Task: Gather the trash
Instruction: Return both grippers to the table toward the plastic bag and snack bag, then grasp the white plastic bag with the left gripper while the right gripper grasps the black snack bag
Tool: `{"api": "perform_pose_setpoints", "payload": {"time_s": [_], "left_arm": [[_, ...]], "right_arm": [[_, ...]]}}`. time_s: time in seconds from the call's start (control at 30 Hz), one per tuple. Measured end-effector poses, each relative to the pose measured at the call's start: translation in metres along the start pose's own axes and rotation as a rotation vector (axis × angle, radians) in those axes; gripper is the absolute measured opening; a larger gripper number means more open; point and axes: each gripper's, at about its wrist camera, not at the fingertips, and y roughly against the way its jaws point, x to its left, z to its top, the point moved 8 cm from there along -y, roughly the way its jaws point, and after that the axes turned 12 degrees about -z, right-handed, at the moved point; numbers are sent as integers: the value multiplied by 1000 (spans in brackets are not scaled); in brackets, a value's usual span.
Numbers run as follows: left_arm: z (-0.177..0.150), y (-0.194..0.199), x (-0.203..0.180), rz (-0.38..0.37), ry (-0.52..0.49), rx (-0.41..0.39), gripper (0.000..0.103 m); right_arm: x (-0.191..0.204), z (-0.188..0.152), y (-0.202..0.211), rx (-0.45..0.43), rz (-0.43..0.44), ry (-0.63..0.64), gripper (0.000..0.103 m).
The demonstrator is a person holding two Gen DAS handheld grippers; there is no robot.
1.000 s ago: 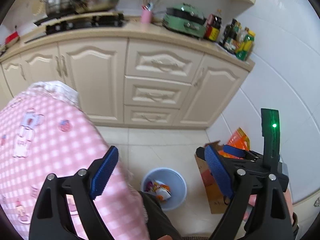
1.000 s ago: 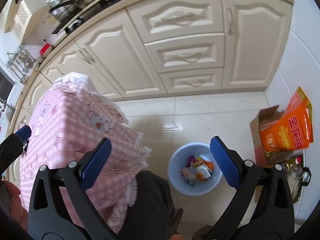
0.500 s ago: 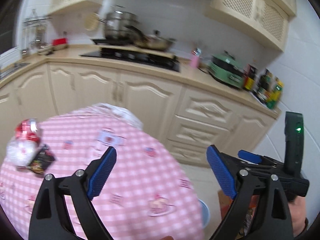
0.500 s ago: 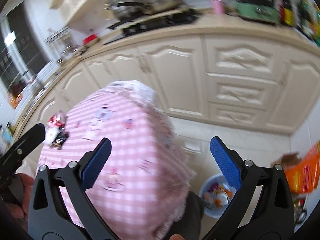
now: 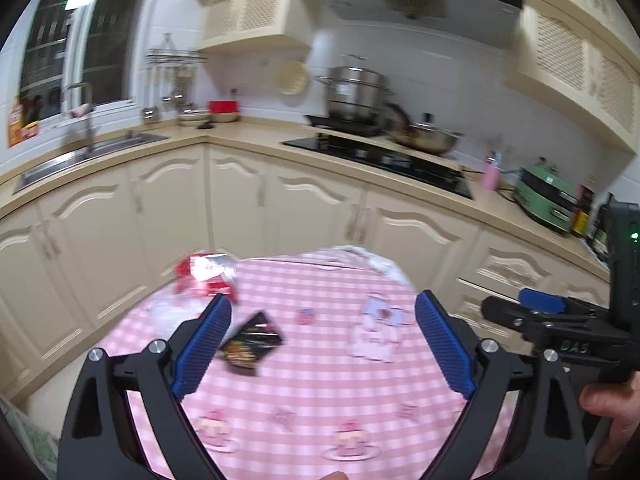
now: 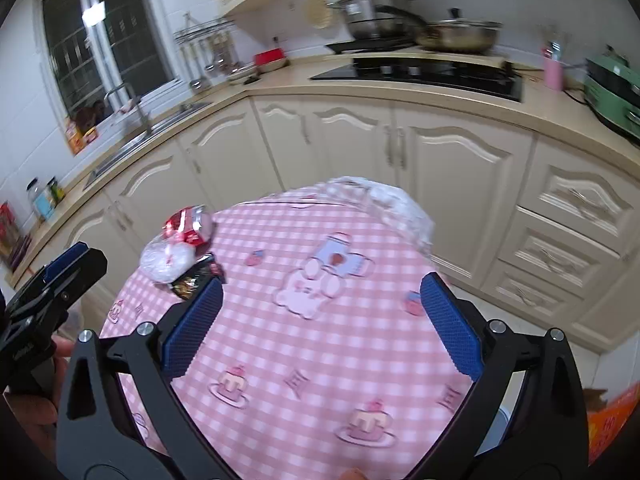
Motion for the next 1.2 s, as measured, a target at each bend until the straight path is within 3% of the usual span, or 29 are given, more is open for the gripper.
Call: {"api": "perform_pose_setpoints", "payload": {"time_s": [0.27, 0.4, 0.57, 0.73, 1.03, 1.07, 1.1, 1.13, 1.17, 1.2], "left_arm": [[-14, 14, 99, 154, 63, 5, 92], [-27, -2, 137, 184, 105, 46, 92], [-46, -39, 176, 164, 146, 115, 92], [-56, -75, 202, 152, 185, 133, 92], [-78, -117, 213, 72, 267, 196, 91], [-79, -118, 214, 64, 282, 195, 88], [-81, -119, 216, 51, 299, 198, 75], [-84, -121, 218, 37, 317, 206, 73], [-84, -121, 218, 27, 324, 201, 65], [-84, -121, 217, 19, 322, 196, 60]], "right_arm": [[68, -4, -35, 46, 49, 104, 97], [102, -18, -62, 96, 73, 169, 97], [137, -39, -96, 161, 97, 254, 97], [171, -58, -133, 216, 134, 344, 97], [209, -71, -186, 259, 175, 441, 97], [210, -71, -188, 246, 178, 439, 97], [210, -71, -189, 241, 181, 431, 97], [209, -69, -189, 234, 184, 415, 93], [207, -68, -187, 226, 188, 401, 82], [205, -67, -186, 222, 186, 395, 77]]}}
